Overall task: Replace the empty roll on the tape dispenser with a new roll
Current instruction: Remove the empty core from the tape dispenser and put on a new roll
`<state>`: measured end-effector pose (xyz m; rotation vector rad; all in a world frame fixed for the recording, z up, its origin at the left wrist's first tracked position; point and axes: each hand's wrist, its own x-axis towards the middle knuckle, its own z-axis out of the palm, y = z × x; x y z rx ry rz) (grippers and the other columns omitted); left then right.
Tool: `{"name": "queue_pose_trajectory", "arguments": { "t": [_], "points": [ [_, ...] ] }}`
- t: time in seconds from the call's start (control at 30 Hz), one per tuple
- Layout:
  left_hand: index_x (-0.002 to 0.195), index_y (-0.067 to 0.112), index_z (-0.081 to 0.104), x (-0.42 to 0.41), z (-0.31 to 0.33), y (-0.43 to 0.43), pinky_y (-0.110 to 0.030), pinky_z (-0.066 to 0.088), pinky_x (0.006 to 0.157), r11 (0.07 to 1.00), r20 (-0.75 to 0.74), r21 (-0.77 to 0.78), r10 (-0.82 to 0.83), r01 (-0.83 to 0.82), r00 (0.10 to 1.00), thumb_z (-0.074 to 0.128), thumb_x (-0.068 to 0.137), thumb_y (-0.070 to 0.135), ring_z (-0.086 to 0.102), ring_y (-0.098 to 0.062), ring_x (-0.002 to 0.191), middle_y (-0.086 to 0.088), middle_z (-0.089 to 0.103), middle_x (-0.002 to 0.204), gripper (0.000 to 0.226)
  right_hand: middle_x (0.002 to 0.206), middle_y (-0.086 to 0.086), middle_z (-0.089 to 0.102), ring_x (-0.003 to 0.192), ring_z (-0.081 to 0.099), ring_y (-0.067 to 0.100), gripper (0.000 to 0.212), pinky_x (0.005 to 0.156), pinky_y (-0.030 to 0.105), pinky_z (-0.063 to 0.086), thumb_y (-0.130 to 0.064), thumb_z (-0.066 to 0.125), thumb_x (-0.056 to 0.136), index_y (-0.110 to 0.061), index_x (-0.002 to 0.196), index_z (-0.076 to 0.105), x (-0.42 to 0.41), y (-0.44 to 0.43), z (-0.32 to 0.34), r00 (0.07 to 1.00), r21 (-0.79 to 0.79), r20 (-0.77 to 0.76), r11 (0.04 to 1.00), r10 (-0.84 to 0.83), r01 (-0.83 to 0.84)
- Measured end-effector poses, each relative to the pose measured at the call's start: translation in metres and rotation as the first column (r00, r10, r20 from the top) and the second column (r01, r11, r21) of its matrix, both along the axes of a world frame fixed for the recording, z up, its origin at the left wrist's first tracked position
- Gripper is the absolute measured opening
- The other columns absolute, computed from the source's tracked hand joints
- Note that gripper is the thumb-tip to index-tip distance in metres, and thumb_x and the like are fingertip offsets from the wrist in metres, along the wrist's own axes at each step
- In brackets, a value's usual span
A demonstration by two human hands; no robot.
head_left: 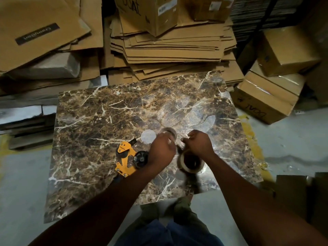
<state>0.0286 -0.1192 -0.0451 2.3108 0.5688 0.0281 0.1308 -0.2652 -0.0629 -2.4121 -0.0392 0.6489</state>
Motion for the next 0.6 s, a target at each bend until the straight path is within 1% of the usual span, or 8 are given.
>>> {"name": "queue_pose_trajectory", "arguments": {
  "t": [0.07, 0.13, 0.17, 0.23, 0.3, 0.4, 0.47, 0.6],
  "points": [
    [0.107, 0.015, 0.072, -0.001, -0.004, -0.015, -0.031, 0.049, 0.073, 0.997, -0.083, -0.039, -0.066, 0.063, 0.994, 0.065, 0.092, 0.031, 0.069, -0.027, 0.088, -0.008, 0.072, 0.099, 0.023, 0.076, -0.003, 0.072, 0.071, 0.064, 0.009, 0.037, 0.067, 0.025, 0.049, -0.045, 0.086, 0.072, -0.015, 0.088, 0.070, 0.002, -0.018, -0.002, 0.995, 0.004, -0.095, 1.000, 0.021, -0.020],
    [0.123, 0.015, 0.071, -0.001, -0.012, -0.027, -0.031, 0.053, 0.078, 0.990, -0.182, -0.076, -0.132, 0.120, 0.974, 0.069, 0.089, 0.045, 0.072, -0.025, 0.095, -0.009, 0.076, 0.108, 0.045, 0.075, -0.009, 0.072, 0.069, 0.063, 0.000, 0.035, 0.061, 0.014, 0.044, -0.042, 0.088, 0.071, -0.014, 0.087, 0.072, 0.000, -0.035, -0.005, 0.987, 0.012, -0.151, 0.998, 0.058, -0.057],
    [0.124, 0.016, 0.072, -0.001, -0.015, -0.033, -0.032, 0.054, 0.080, 0.986, -0.228, -0.091, -0.157, 0.139, 0.961, 0.070, 0.087, 0.049, 0.072, -0.025, 0.097, -0.008, 0.076, 0.108, 0.049, 0.077, -0.008, 0.073, 0.071, 0.065, 0.002, 0.032, 0.061, 0.014, 0.044, -0.039, 0.088, 0.071, -0.015, 0.086, 0.073, -0.002, -0.043, -0.007, 0.983, 0.024, -0.171, 0.998, 0.063, -0.060],
    [0.109, 0.016, 0.074, -0.002, -0.021, -0.043, -0.033, 0.053, 0.075, 0.981, -0.281, -0.105, -0.187, 0.163, 0.941, 0.072, 0.086, 0.047, 0.072, -0.026, 0.093, -0.007, 0.077, 0.099, 0.039, 0.077, -0.008, 0.073, 0.078, 0.068, 0.009, 0.022, 0.061, 0.017, 0.043, -0.038, 0.084, 0.072, -0.021, 0.078, 0.072, -0.008, -0.056, -0.012, 0.977, -0.017, -0.180, 0.993, 0.110, -0.115],
    [0.098, 0.015, 0.072, -0.002, -0.023, -0.048, -0.032, 0.050, 0.071, 0.978, -0.318, -0.114, -0.200, 0.172, 0.927, 0.072, 0.086, 0.038, 0.071, -0.027, 0.089, -0.007, 0.075, 0.092, 0.026, 0.069, -0.010, 0.067, 0.076, 0.068, 0.013, 0.022, 0.055, 0.019, 0.038, -0.044, 0.077, 0.073, -0.026, 0.069, 0.065, -0.016, -0.064, -0.017, 0.974, -0.116, -0.151, 0.975, 0.170, -0.189],
    [0.097, 0.014, 0.075, 0.003, -0.022, -0.049, -0.031, 0.050, 0.069, 0.982, -0.377, -0.100, -0.187, 0.161, 0.907, 0.069, 0.086, 0.025, 0.071, -0.030, 0.087, -0.010, 0.077, 0.092, 0.017, 0.070, -0.005, 0.067, 0.071, 0.065, 0.018, 0.023, 0.051, 0.023, 0.036, -0.044, 0.078, 0.076, -0.024, 0.074, 0.067, -0.029, -0.070, -0.023, 0.987, -0.133, -0.106, 0.982, 0.124, -0.137],
    [0.091, 0.013, 0.077, 0.006, -0.019, -0.046, -0.032, 0.052, 0.065, 0.980, -0.417, -0.118, -0.193, 0.157, 0.888, 0.069, 0.081, 0.020, 0.072, -0.030, 0.081, -0.010, 0.076, 0.084, 0.015, 0.067, -0.004, 0.065, 0.072, 0.066, 0.020, 0.020, 0.051, 0.023, 0.035, -0.040, 0.077, 0.080, -0.023, 0.074, 0.068, -0.032, -0.069, -0.022, 0.991, -0.117, -0.092, 0.987, 0.099, -0.109],
    [0.072, 0.022, 0.066, 0.010, -0.007, -0.032, -0.024, 0.044, 0.055, 0.984, -0.428, -0.180, -0.080, 0.002, 0.900, 0.075, 0.074, 0.033, 0.068, -0.020, 0.071, 0.004, 0.068, 0.070, 0.015, 0.052, -0.005, 0.056, 0.054, 0.056, 0.012, 0.041, 0.049, 0.025, 0.034, -0.053, 0.073, 0.082, -0.022, 0.057, 0.062, -0.031, -0.059, -0.012, 0.996, -0.048, -0.087, 0.999, 0.016, -0.020]
  ]
}}
